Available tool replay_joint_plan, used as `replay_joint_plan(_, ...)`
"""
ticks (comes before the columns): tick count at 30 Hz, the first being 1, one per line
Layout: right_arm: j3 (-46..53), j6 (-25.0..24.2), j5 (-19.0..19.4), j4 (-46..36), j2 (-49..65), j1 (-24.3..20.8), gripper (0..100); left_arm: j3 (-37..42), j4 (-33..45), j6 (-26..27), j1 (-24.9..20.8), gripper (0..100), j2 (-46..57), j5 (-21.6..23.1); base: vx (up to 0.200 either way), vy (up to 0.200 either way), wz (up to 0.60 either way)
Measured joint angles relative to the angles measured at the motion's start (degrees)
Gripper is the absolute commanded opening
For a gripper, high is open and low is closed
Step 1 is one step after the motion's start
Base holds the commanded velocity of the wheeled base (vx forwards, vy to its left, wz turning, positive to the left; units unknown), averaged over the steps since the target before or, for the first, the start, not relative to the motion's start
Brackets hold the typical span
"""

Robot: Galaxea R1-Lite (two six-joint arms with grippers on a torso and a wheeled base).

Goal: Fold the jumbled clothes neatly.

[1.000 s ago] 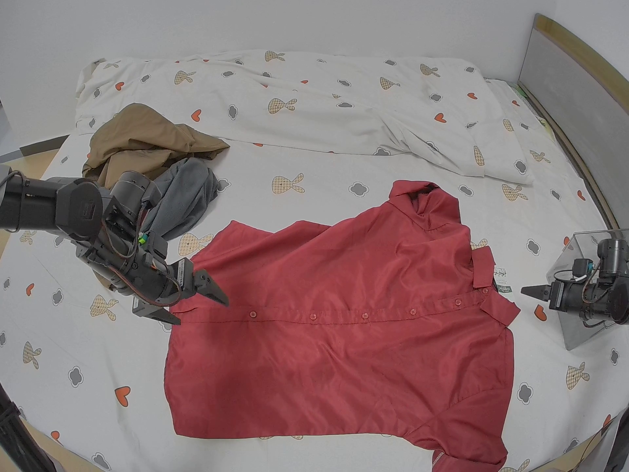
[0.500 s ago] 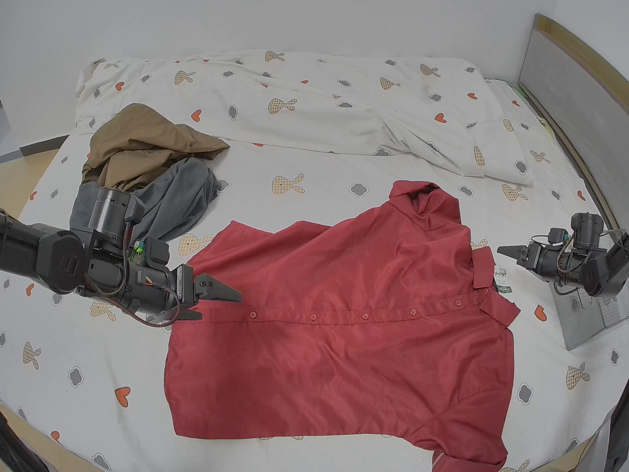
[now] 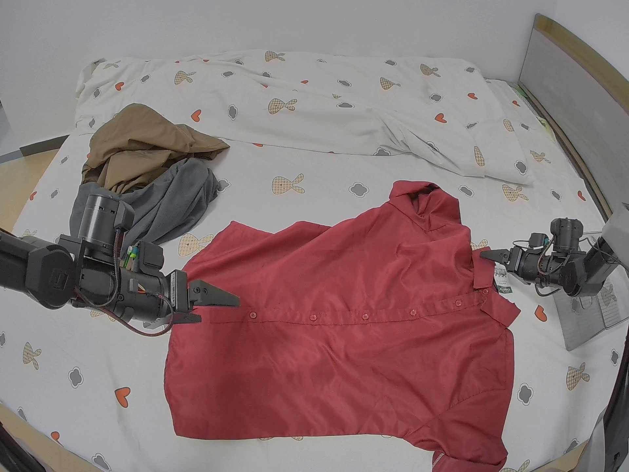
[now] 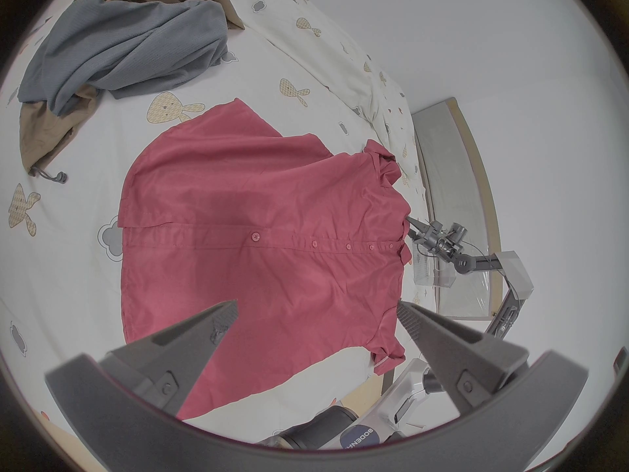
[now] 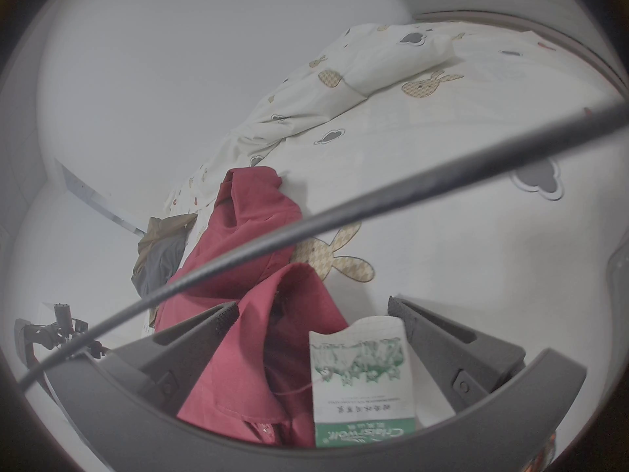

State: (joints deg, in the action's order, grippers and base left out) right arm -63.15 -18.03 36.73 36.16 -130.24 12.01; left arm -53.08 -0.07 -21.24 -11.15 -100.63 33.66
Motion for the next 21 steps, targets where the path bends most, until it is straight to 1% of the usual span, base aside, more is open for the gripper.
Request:
replay_joint_plan(5,-1.35,-0.5,1.97,-0.39,-1.37,-0.79,100,0.13,0.0,0.06,-0.04,100,0.11,0.0,0.0,0.0,0.0)
replay_joint_plan(11,-2.78,-0.71,2.4,-3.49,-1.89,-1.38,100,0.16,0.0,0.09,-0.13,100,0.11,0.0,0.0,0.0,0.0)
replay_joint_plan(12,-2.89,-0.71,2.41,-3.6,-1.93,-1.38,0,0.16,0.0,0.09,-0.15,100,0.11,0.0,0.0,0.0,0.0)
replay_joint_plan(21,-3.08,-0.99,2.4,-3.8,-1.95,-0.71,0,0.6,-0.35,0.2,-0.39,100,0.05,0.0,0.0,0.0,0.0)
